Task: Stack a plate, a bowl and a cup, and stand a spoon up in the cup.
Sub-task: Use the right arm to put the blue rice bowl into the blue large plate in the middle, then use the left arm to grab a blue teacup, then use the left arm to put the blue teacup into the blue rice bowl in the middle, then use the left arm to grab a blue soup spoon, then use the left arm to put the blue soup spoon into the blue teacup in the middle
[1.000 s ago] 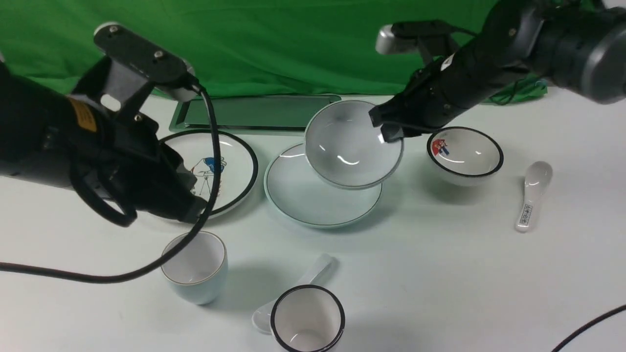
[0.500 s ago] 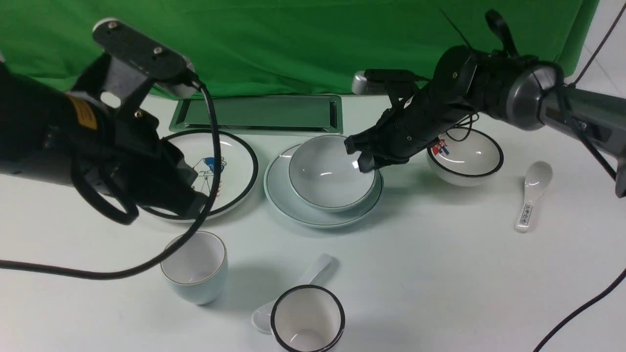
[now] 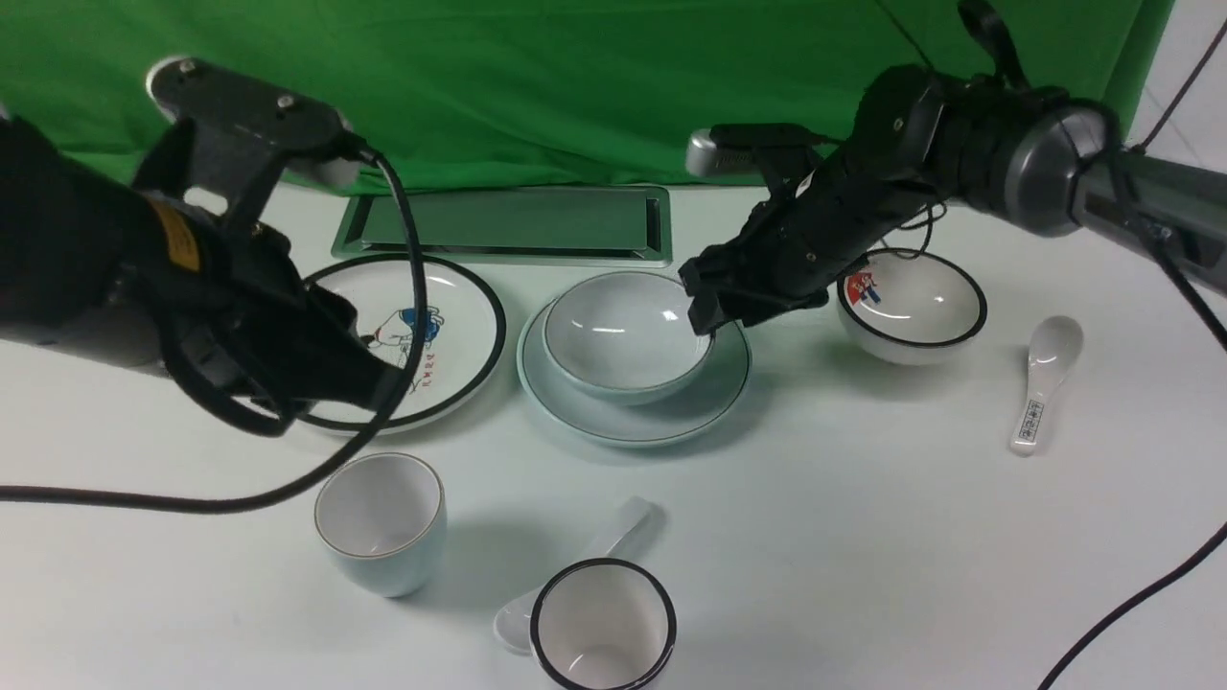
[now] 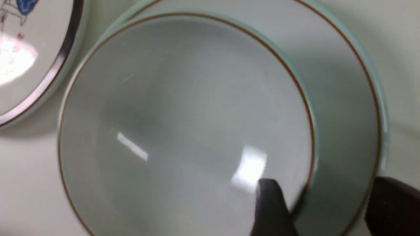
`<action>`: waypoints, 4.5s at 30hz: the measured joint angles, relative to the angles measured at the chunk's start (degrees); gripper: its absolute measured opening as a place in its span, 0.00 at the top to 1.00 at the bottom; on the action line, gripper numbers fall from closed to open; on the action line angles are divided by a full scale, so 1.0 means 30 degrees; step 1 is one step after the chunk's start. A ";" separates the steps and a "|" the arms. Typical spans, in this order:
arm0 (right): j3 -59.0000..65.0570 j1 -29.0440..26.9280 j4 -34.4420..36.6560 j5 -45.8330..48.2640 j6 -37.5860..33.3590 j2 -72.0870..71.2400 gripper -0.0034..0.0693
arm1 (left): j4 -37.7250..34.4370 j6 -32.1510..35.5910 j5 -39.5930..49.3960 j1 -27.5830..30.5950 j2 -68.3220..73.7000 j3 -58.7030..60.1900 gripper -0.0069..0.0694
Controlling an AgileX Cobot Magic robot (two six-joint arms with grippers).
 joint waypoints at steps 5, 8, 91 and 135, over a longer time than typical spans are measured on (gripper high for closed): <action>-0.1683 -0.0347 -0.2096 0.4934 -0.1945 -0.2315 0.34 | 0.0165 -0.0358 0.0349 0.0000 0.2449 0.0000 0.24; -0.1881 -0.0347 -0.3545 0.6779 -0.2646 -0.3925 0.34 | 0.0453 -0.0626 0.0145 0.0000 0.3996 0.0000 0.13; -0.1958 -0.0347 -0.8282 0.7512 -0.2313 -1.0326 0.53 | -0.1062 0.1002 0.0876 -0.4888 0.9789 -0.5264 0.22; -0.1958 -0.0347 -0.8282 0.7512 -0.2306 -1.0326 0.53 | -0.0548 0.0026 -1.1541 -0.4952 0.8812 -0.6939 0.81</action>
